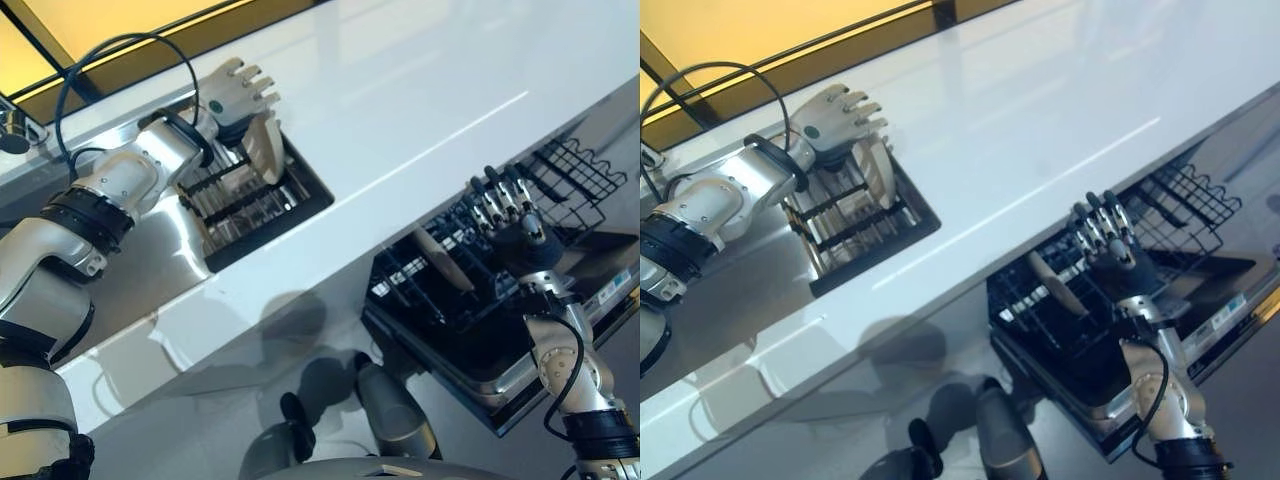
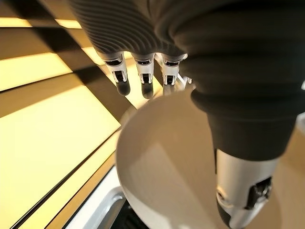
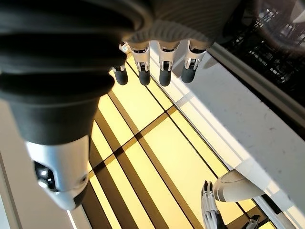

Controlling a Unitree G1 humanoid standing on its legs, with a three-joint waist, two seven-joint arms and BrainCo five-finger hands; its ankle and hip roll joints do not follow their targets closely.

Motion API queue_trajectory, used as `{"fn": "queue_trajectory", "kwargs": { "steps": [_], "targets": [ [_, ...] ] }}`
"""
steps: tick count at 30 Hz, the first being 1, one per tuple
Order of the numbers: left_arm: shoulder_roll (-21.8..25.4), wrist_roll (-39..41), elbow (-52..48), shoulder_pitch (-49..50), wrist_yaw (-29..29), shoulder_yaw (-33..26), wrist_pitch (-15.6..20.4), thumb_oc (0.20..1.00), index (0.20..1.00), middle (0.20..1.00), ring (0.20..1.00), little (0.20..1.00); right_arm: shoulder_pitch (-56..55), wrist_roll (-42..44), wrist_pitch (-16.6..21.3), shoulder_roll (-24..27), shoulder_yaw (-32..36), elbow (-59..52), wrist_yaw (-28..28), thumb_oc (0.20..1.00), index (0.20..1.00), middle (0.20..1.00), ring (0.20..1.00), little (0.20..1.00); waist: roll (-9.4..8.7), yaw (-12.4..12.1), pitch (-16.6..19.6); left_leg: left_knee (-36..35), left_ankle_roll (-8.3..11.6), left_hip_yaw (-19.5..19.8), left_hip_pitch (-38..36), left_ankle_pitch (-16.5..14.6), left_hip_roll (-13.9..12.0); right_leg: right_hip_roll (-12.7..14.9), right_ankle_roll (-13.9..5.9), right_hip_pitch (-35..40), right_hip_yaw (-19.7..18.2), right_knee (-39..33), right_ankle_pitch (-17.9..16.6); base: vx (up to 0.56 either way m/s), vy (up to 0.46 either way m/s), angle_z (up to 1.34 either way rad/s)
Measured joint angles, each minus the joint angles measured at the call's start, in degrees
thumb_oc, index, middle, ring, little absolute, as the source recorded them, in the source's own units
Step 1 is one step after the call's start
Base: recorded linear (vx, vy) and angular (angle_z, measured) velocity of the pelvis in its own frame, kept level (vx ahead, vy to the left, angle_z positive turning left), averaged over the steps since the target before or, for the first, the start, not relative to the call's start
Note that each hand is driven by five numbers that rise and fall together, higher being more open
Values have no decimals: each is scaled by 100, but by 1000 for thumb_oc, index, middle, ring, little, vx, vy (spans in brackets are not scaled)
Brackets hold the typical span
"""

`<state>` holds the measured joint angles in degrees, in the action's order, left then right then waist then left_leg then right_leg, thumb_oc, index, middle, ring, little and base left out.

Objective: Pick up plates and place into dishwasher.

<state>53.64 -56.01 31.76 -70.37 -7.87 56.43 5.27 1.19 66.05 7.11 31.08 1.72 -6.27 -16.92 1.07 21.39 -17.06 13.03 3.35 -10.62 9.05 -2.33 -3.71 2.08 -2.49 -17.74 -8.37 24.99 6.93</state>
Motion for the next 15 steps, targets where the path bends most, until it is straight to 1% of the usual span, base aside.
{"fn": "queue_trajectory", "kwargs": {
  "steps": [4,6,9,10,12,15],
  "targets": [
    [-306,-181,383,-115,-11,91,-171,1000,1000,1000,1000,1000,20,0,71,108,-124,-11,5,1000,1000,1000,1000,1000,-37,48,-42,35,43,-62,58,7,-79,-56,23,-62,-4,-9,-19,-9,-20,-4],
    [-334,-211,554,-117,-54,87,-226,1000,1000,1000,1000,1000,85,0,81,112,-124,-17,5,1000,1000,1000,1000,1000,-70,102,-70,49,62,-85,55,-5,-114,-92,28,-60,-15,-20,-22,33,-28,-7],
    [-405,-537,827,-146,-135,87,-243,1000,1000,1000,1000,1000,121,1,82,112,-117,-15,0,1000,1000,1000,1000,1000,-105,144,-117,48,90,-159,-12,-24,-156,-139,28,-26,-57,-23,-20,37,-31,-12],
    [-409,-651,913,-146,-145,87,-243,661,661,661,661,661,119,1,82,112,-117,-16,-4,1000,1000,1000,1000,1000,-115,140,-128,45,99,-182,-44,-30,-177,-147,33,-17,-59,-26,-23,30,-20,-16],
    [-415,-869,1004,-149,-142,87,-256,200,200,200,200,200,105,2,83,112,-116,-16,-15,1000,1000,1000,1000,1000,-120,157,-139,56,116,-195,-53,-41,-208,-173,36,-12,-58,-27,-25,18,-14,-8],
    [-426,-1030,995,-158,-106,87,-326,200,200,200,200,200,98,2,83,112,-118,-16,-35,1000,1000,1000,1000,1000,-114,159,-165,54,123,-195,-56,-38,-223,-189,49,-11,-55,-29,-33,0,0,0]
  ]
}}
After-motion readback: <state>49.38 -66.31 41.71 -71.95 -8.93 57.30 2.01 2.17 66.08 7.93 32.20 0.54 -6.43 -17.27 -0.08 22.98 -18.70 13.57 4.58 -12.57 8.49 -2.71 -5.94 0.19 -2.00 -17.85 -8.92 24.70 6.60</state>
